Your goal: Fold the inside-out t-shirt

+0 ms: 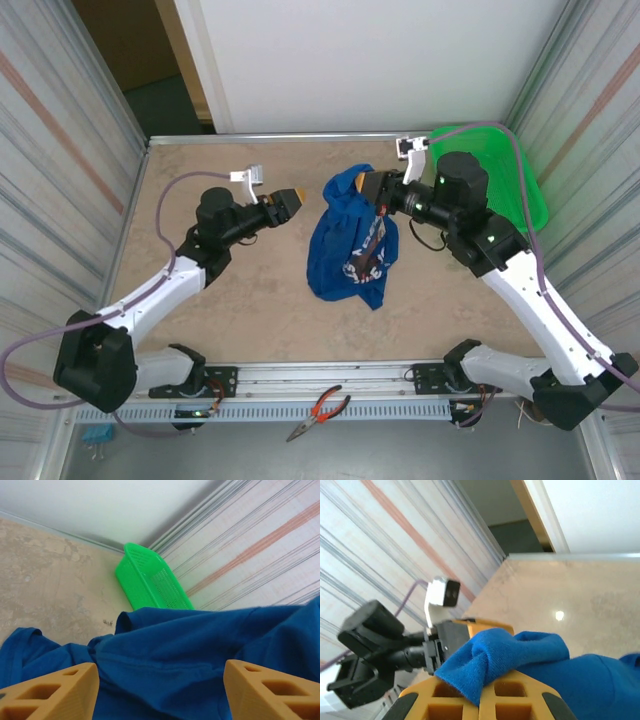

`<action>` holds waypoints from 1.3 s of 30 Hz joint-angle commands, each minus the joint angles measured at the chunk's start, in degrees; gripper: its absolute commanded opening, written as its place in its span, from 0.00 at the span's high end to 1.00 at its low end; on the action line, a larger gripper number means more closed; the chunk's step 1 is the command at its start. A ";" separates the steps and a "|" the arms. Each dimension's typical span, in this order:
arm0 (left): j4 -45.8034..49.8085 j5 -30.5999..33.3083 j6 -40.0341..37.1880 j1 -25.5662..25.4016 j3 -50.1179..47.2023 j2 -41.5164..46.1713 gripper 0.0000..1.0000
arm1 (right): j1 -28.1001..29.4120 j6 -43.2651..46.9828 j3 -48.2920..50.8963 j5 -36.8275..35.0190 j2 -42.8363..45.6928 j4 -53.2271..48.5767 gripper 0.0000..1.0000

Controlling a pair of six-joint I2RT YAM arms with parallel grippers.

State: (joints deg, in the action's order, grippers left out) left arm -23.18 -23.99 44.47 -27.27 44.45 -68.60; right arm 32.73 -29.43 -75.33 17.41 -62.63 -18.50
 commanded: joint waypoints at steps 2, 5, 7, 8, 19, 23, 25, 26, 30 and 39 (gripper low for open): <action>3.88 4.15 -5.69 -3.37 0.09 5.47 0.31 | -0.39 1.23 -0.66 1.03 -2.20 -0.21 1.00; 5.33 7.44 -7.18 -5.98 -1.75 6.62 0.28 | -0.91 1.04 -2.52 0.59 -3.34 0.83 1.00; 5.38 10.59 -8.57 -8.41 -4.07 6.97 0.27 | -1.62 1.21 -5.96 -0.06 -4.42 0.55 1.00; 6.61 13.75 -10.86 -10.60 -4.96 7.20 0.27 | -2.19 1.22 -8.10 -0.95 -5.09 0.19 1.00; 0.51 34.24 -19.98 -25.64 -0.61 -9.81 0.13 | -4.97 -0.53 -24.04 -1.63 -10.44 -2.02 1.00; 3.74 34.57 -23.68 -25.64 12.64 -21.15 0.12 | -4.87 -0.63 -25.86 -2.82 -9.97 -2.50 1.00; 7.44 34.39 -25.46 -25.11 18.81 -25.42 0.27 | -5.04 0.08 -27.55 -4.36 -9.23 -3.37 1.00; 8.59 32.23 -26.00 -24.46 20.38 -25.99 0.54 | -5.26 0.88 -28.78 -5.29 -9.00 -4.14 1.00; 13.83 22.90 -27.22 -21.16 20.33 -18.12 1.00 | -8.11 5.34 -37.15 -12.08 -7.06 -8.72 1.00; 27.52 -10.26 -20.12 -7.01 25.94 2.50 1.00 | -10.14 7.35 -43.42 -18.10 -3.79 -7.14 1.00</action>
State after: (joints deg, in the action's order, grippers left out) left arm -2.83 -20.99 22.59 -36.32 67.09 -68.86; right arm 22.85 -24.16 -116.84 2.70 -67.46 -29.30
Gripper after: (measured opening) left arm 0.053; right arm 0.043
